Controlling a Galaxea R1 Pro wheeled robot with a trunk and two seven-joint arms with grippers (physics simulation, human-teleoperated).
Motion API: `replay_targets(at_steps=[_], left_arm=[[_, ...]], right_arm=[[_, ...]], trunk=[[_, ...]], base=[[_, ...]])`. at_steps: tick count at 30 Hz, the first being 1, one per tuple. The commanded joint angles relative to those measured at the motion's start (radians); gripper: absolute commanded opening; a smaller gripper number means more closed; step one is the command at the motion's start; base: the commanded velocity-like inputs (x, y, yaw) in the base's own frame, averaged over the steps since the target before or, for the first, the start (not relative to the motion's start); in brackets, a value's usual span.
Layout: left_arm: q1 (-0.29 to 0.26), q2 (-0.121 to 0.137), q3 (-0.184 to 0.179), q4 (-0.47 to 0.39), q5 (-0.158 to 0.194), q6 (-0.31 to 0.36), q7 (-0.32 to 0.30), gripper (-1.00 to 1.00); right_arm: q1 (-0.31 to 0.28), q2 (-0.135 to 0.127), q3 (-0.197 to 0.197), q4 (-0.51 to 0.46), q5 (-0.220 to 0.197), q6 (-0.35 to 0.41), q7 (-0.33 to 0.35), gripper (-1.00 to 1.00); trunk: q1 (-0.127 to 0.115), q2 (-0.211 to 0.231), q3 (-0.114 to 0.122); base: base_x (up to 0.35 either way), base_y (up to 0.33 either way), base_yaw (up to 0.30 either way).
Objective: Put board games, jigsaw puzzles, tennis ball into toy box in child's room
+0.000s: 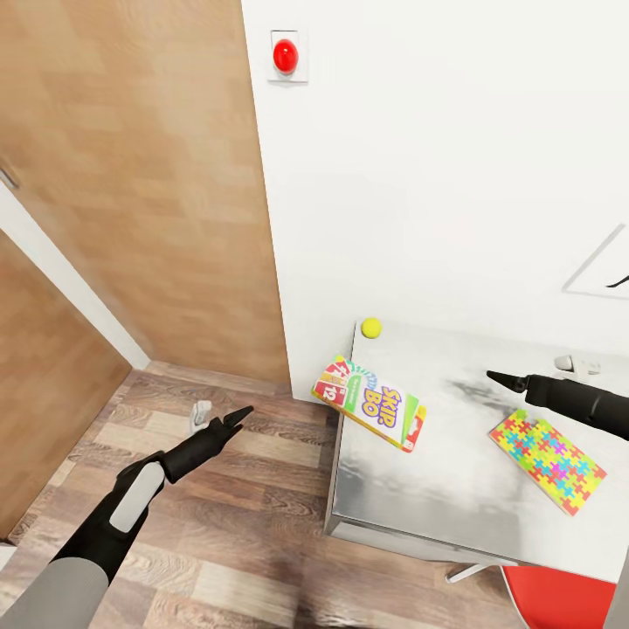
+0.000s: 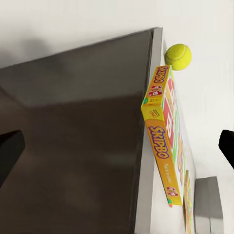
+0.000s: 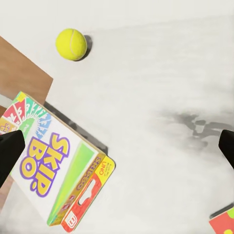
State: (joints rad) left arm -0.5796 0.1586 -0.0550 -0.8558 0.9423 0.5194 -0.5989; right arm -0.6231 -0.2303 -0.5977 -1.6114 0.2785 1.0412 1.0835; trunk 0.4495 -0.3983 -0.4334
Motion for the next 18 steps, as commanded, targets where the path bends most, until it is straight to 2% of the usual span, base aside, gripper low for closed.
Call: replay_targets(at_steps=[1,9,18], left_arm=[[-0.001,0.001,-0.002,0.0,0.011,0.008,-0.002,1.0],[0.0,0.001,-0.002,0.0,0.01,0.009,-0.022,1.0],[0.001,0.001,-0.002,0.006,0.009,0.008,-0.057,1.0]], right_arm=[[-0.001,0.0,-0.001,-0.001,0.01,0.006,0.01,1.0],[-0.001,0.0,-0.001,-0.001,0.01,0.006,0.01,1.0],[-0.001,0.0,-0.001,-0.001,0.01,0.006,0.01,1.0]], trunk=[[0.001,-0.002,-0.002],[0.001,-0.002,-0.002],[0.001,-0.002,-0.002]], base=[[0.0,0.0,0.0],[0.056,0.0,0.0],[0.234,0.0,0.0]])
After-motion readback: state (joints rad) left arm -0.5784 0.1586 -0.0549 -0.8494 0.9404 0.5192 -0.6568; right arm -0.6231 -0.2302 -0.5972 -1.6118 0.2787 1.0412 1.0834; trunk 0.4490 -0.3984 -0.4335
